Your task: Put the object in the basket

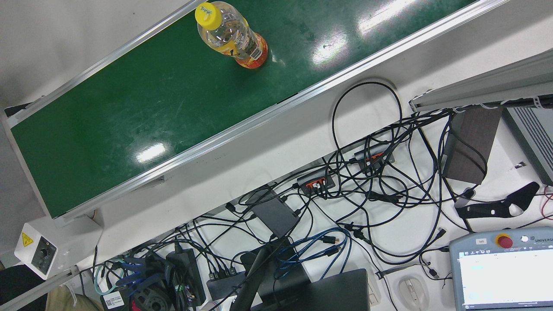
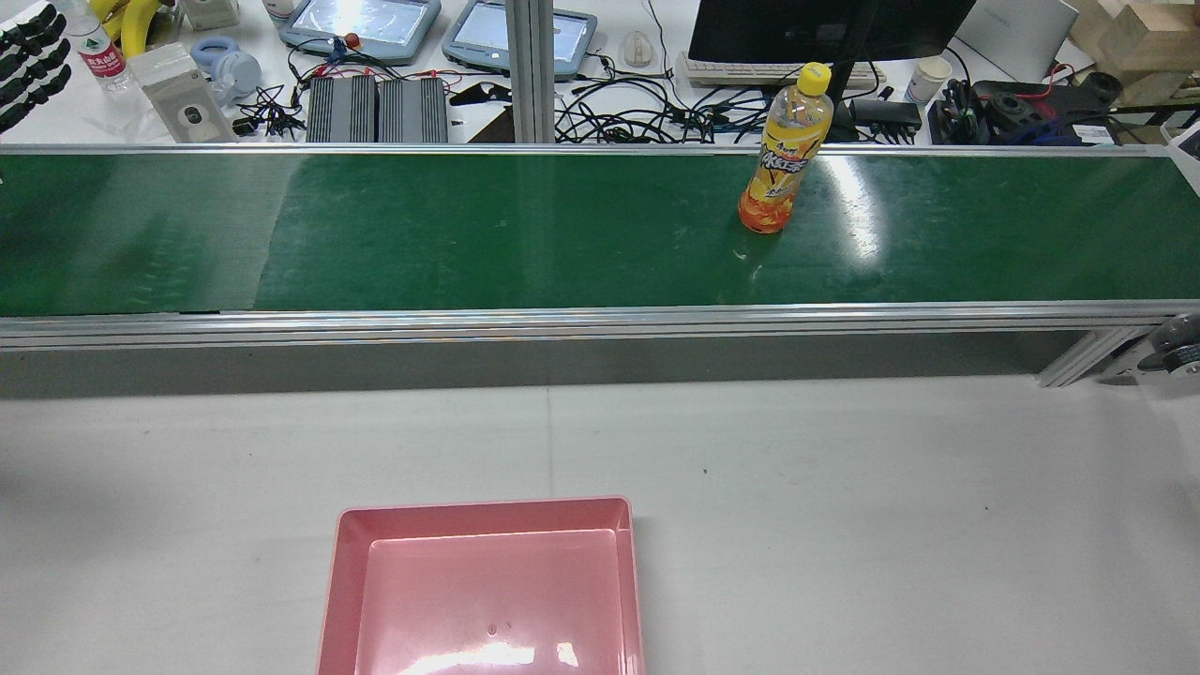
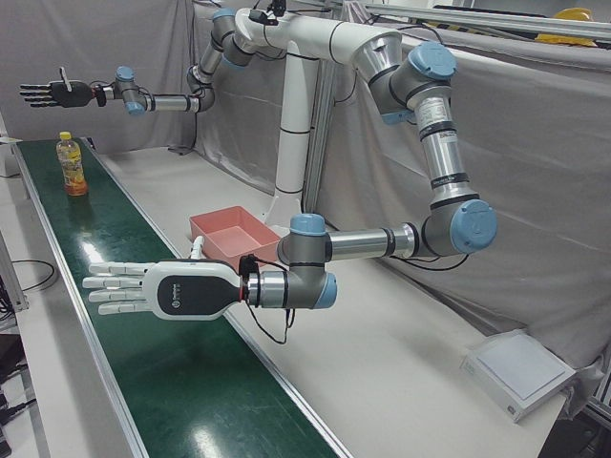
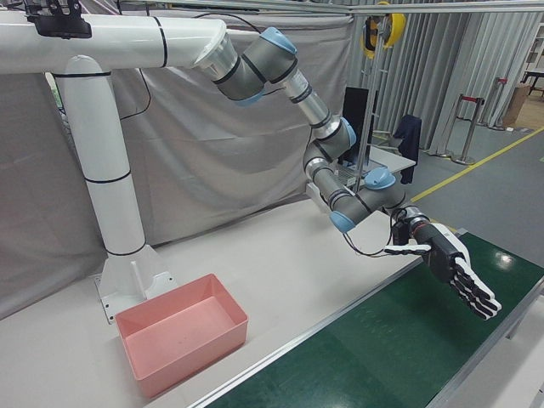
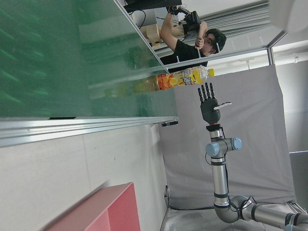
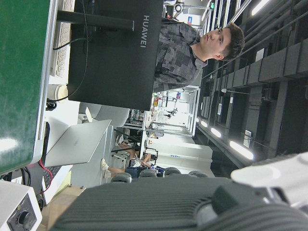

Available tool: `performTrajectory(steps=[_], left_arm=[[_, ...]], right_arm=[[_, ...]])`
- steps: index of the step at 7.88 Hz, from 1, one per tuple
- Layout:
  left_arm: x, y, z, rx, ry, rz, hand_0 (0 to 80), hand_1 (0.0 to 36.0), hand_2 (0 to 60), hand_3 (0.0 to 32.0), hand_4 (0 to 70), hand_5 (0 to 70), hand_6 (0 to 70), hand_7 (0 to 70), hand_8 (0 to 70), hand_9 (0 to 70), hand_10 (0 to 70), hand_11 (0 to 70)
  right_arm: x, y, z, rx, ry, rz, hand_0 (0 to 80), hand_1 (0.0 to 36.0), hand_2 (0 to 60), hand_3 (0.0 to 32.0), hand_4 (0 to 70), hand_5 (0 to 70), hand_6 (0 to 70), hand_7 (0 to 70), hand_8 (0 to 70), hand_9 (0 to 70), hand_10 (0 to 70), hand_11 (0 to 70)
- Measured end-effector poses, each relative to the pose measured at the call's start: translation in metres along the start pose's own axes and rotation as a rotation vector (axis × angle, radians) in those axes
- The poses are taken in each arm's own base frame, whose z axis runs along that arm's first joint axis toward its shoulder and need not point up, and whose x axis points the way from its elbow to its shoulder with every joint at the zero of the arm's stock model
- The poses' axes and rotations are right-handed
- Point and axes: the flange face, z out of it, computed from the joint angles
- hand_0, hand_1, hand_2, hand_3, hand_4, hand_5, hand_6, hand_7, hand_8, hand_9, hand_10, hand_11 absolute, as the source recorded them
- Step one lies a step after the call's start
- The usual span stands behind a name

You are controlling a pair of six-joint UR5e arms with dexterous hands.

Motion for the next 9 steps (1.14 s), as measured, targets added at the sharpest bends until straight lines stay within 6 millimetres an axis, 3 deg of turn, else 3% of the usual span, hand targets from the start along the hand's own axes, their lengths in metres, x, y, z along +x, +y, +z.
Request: performTrajectory(steps=[9], left_arm=[[-0.0059, -0.0015, 0.0007, 0.004, -0.009, -0.005, 59.5, 6.7, 0.0, 0.0, 7.0, 1.5, 0.0, 0.0, 0.0, 0.0, 0.0, 0.0]], right_arm=[[0.0, 0.0005, 0.0, -0.001, 0.0, -0.001, 0.0, 0.0, 0.0, 0.0, 0.0, 0.0, 0.0, 0.0, 0.0, 0.0, 0.0, 0.0]])
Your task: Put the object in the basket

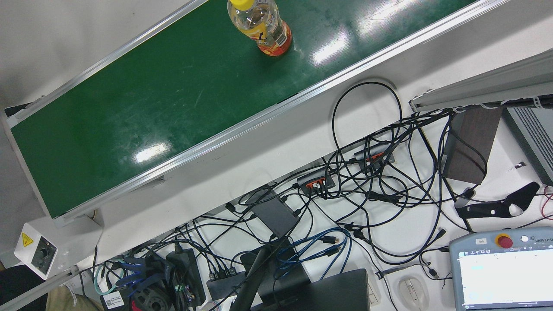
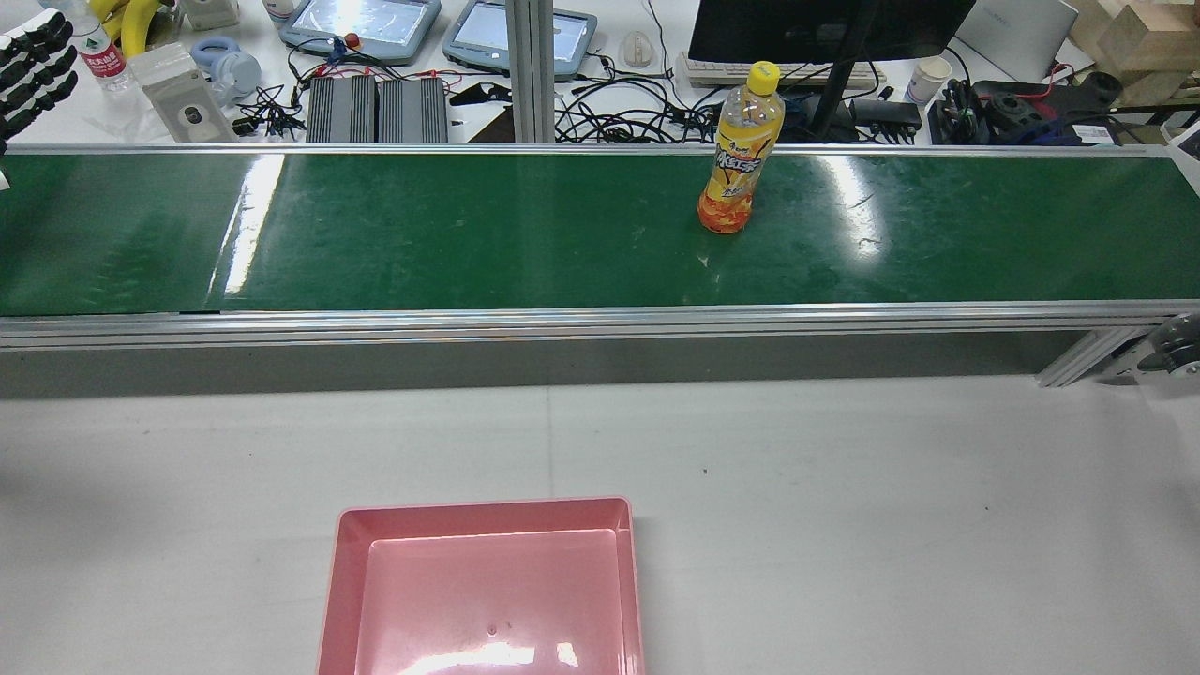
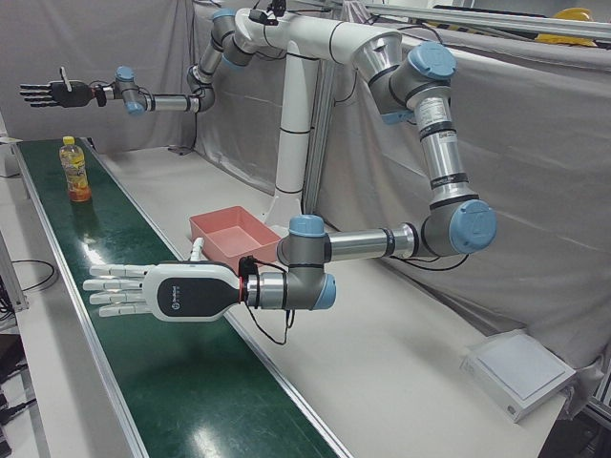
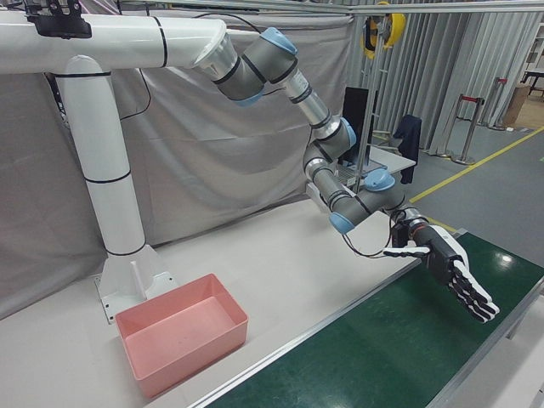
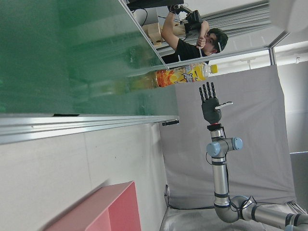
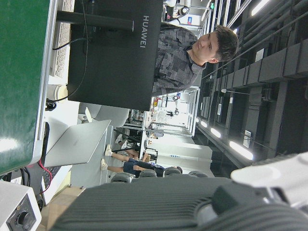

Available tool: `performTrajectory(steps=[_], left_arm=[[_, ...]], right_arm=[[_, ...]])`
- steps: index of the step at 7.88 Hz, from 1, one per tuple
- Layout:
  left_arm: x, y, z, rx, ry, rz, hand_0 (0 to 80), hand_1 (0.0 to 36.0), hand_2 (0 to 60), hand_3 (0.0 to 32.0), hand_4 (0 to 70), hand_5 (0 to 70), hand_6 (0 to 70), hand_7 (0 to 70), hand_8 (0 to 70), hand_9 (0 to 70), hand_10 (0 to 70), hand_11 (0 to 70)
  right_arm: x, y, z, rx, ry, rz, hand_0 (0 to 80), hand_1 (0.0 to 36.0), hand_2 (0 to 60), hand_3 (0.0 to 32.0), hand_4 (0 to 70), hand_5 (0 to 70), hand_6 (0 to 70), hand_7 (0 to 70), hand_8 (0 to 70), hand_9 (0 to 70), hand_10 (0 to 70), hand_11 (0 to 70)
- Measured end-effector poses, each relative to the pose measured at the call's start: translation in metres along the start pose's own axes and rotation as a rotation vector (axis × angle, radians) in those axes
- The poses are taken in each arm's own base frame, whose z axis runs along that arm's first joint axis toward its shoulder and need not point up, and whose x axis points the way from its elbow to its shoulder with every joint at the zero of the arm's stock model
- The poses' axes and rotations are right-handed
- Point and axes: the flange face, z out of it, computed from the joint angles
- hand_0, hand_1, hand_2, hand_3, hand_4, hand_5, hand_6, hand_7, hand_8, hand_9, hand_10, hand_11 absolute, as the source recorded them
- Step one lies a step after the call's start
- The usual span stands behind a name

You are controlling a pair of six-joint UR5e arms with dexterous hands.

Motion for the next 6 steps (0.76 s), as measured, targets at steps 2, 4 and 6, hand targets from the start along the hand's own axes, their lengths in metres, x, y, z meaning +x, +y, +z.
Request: performTrajectory(steps=[2, 4, 6], left_arm=[[-0.0057, -0.001, 0.0, 0.003, -0.009, -0.005, 58.2, 6.1, 0.0, 0.0, 6.1, 0.0, 0.0, 0.0, 0.0, 0.0, 0.0, 0.0], [-0.007, -0.0014, -0.0004, 0.003, -0.011, -0.006, 58.6, 6.5, 0.0, 0.0, 5.5, 0.4, 0.0, 0.0, 0.0, 0.0, 0.0, 0.0], [-0.0071, -0.0017, -0.0001, 0.001, -0.01, -0.004, 58.5, 6.2, 0.0, 0.0, 4.6, 0.1, 0.0, 0.0, 0.0, 0.0, 0.0, 0.0]], right_arm=[[0.0, 0.0002, 0.0, 0.0, 0.0, 0.0, 0.0, 0.0, 0.0, 0.0, 0.0, 0.0, 0.0, 0.0, 0.0, 0.0, 0.0, 0.0], [0.0, 0.0003, 0.0001, -0.001, 0.0, 0.0, 0.0, 0.0, 0.0, 0.0, 0.0, 0.0, 0.0, 0.0, 0.0, 0.0, 0.0, 0.0], [0.0, 0.0003, 0.0001, -0.001, 0.0, 0.001, 0.0, 0.0, 0.0, 0.0, 0.0, 0.0, 0.0, 0.0, 0.0, 0.0, 0.0, 0.0]])
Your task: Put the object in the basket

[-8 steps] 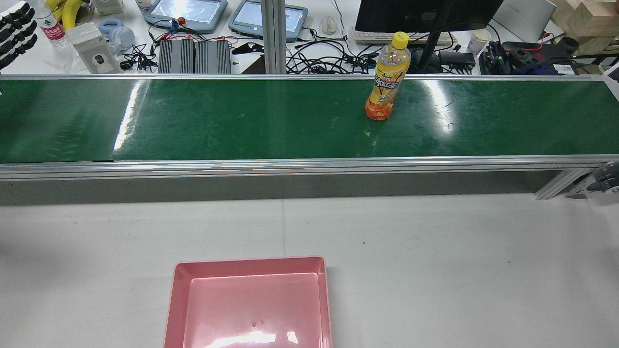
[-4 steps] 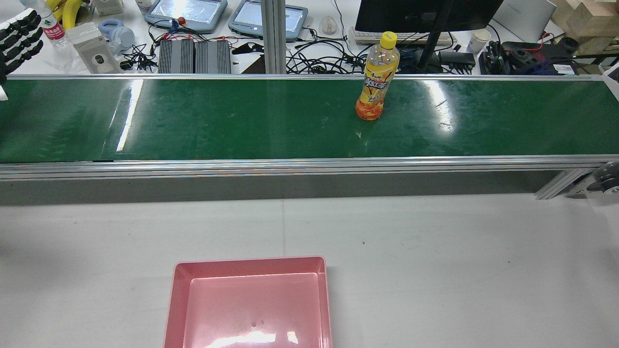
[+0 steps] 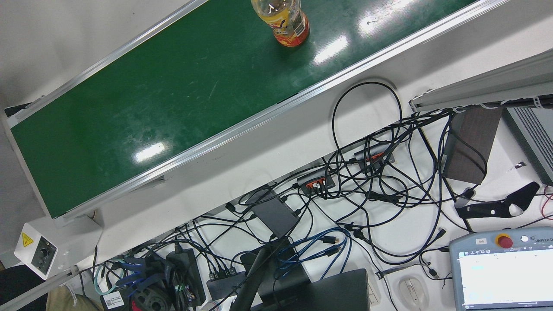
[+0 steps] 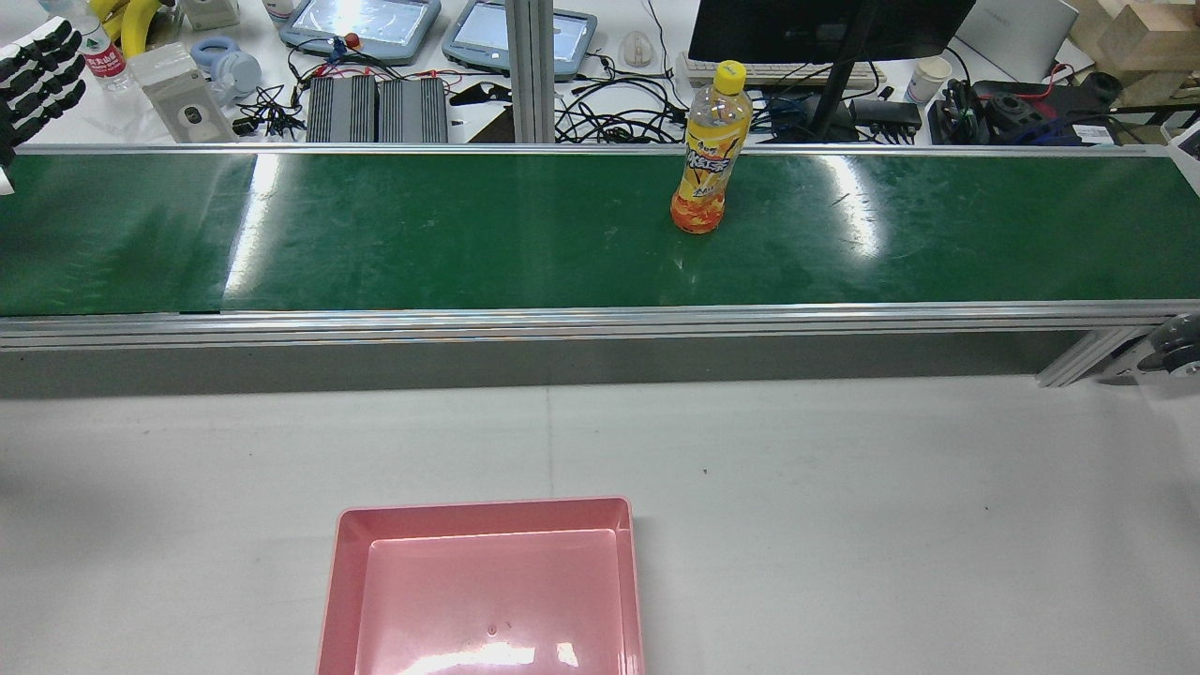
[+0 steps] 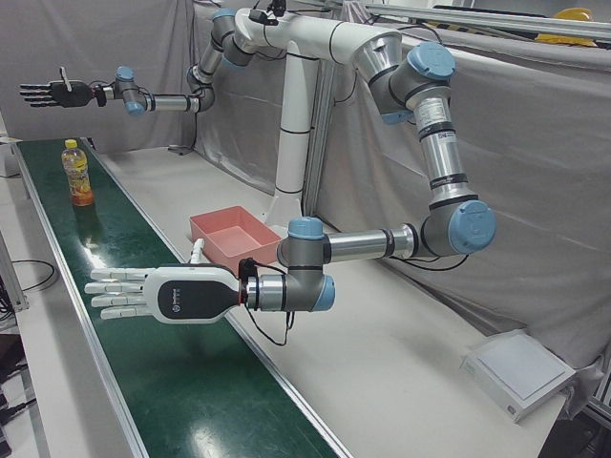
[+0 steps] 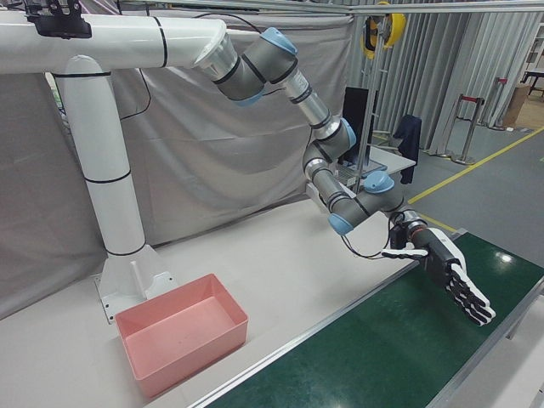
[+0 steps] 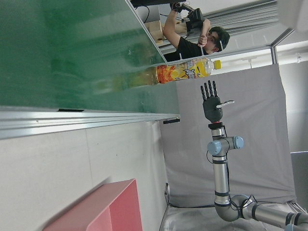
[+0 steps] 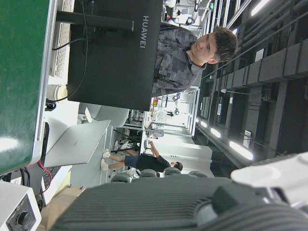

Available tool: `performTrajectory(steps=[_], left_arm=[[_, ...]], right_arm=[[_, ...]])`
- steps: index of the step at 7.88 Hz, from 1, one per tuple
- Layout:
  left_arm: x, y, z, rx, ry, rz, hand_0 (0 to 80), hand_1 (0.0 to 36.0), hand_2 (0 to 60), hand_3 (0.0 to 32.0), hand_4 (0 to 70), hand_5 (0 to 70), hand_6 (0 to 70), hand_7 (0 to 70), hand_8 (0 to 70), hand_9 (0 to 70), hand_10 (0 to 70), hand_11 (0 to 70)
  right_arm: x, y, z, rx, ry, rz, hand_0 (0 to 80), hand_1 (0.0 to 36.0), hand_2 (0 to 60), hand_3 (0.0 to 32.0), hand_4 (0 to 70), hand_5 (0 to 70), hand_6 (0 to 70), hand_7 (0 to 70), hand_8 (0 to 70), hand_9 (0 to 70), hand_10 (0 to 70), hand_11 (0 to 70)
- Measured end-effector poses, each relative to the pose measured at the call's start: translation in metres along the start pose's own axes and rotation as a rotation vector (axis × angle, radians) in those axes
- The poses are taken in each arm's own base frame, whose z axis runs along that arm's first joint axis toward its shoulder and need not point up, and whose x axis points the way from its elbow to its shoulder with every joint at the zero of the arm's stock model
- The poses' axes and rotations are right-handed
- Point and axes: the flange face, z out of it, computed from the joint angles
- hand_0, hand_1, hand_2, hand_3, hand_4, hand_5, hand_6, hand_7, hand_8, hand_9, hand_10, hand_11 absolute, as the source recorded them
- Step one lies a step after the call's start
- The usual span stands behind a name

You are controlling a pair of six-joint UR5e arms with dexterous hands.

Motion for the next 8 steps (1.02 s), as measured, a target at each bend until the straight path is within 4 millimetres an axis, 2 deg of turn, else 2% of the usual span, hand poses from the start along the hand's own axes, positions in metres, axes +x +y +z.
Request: performTrajectory(steps=[8], left_arm=[[0.0009, -0.0004, 0.0015, -0.007, 0.004, 0.005, 60.2, 7.0, 0.0, 0.0, 6.0, 1.1, 0.0, 0.0, 0.0, 0.0, 0.0, 0.0]], right_arm=[[0.0, 0.0, 0.0, 0.0, 0.0, -0.001, 0.0, 0.0, 0.0, 0.0, 0.0, 0.0, 0.0, 0.0, 0.0, 0.0, 0.0, 0.0]])
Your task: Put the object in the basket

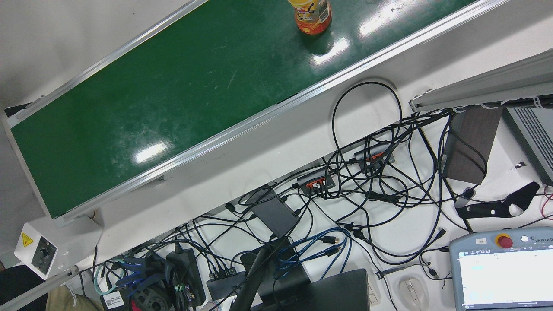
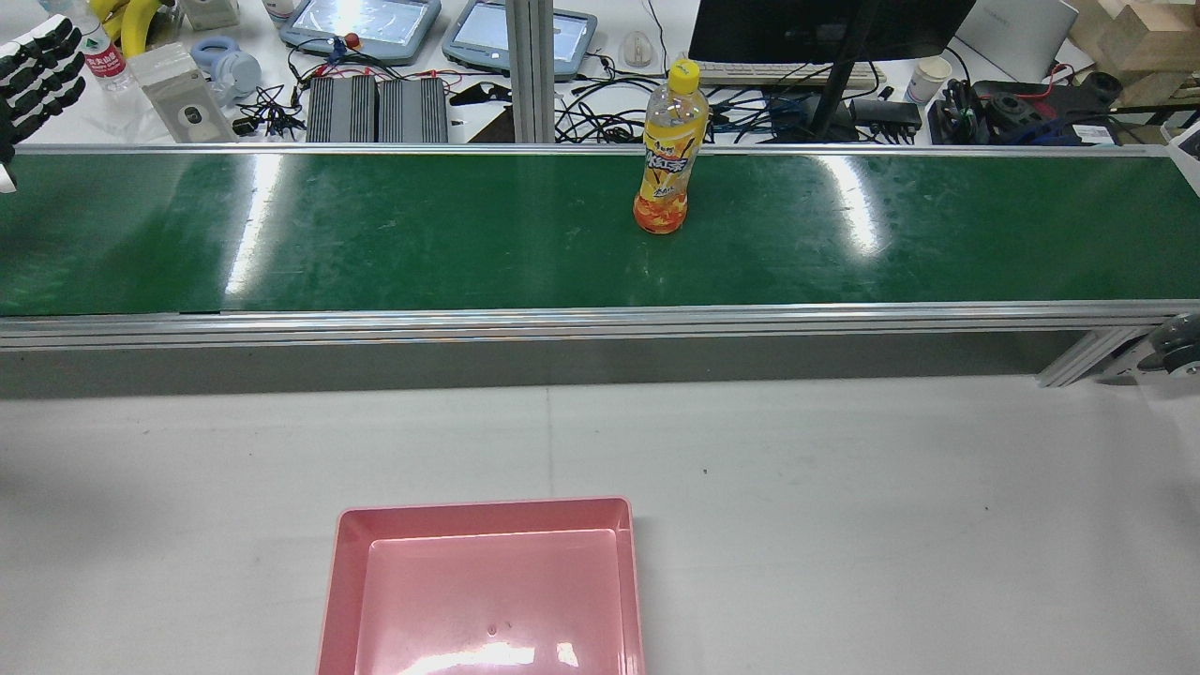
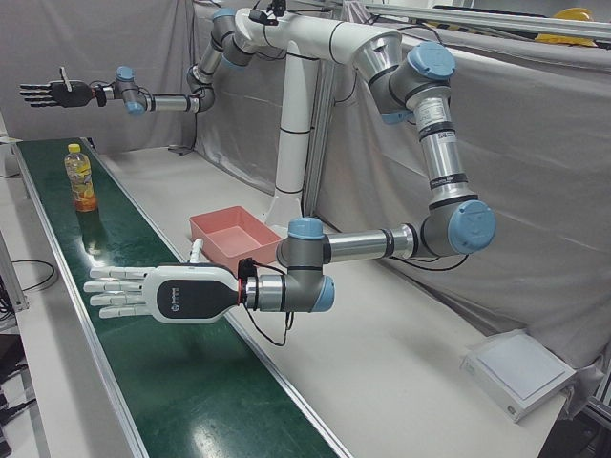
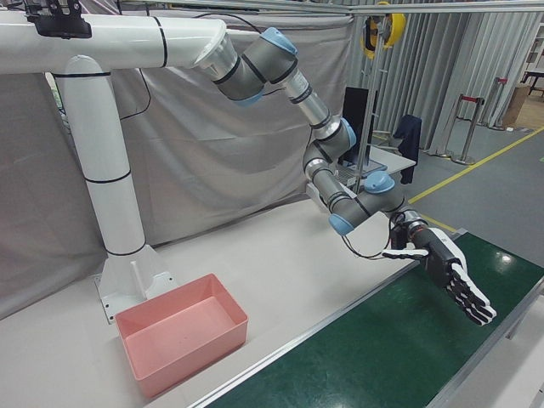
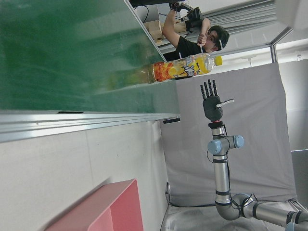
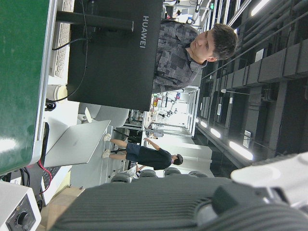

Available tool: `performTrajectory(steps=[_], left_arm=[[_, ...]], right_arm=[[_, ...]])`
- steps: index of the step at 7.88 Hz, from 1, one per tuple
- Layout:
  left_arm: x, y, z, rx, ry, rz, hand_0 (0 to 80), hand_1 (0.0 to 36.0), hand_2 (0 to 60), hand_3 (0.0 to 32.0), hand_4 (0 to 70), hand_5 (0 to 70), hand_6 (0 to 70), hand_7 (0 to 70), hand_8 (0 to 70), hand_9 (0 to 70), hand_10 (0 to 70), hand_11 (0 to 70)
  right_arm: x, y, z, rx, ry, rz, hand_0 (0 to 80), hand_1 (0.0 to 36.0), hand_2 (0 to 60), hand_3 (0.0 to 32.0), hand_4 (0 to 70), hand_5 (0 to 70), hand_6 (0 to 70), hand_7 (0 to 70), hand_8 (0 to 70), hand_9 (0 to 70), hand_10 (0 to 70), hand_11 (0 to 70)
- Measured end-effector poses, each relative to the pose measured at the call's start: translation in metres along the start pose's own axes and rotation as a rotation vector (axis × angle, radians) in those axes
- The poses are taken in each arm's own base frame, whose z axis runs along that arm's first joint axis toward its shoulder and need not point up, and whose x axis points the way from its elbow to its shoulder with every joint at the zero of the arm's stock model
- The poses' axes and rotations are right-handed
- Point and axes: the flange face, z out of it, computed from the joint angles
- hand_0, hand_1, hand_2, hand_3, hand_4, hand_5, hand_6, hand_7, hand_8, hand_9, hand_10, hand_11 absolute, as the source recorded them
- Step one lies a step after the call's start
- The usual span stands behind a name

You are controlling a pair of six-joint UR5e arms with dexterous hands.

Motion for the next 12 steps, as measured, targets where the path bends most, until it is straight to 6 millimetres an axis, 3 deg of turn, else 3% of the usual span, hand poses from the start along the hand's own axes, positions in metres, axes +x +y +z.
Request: performTrajectory(steps=[12], left_arm=[[-0.0007, 0.0031, 0.006, 0.004, 0.0, -0.005, 61.0, 7.1, 0.0, 0.0, 6.1, 0.0, 0.0, 0.0, 0.0, 0.0, 0.0, 0.0]], right_arm=[[0.0, 0.0003, 0.0, 0.0, 0.0, 0.001, 0.0, 0.0, 0.0, 0.0, 0.0, 0.0, 0.0, 0.0, 0.0, 0.0, 0.0, 0.0]])
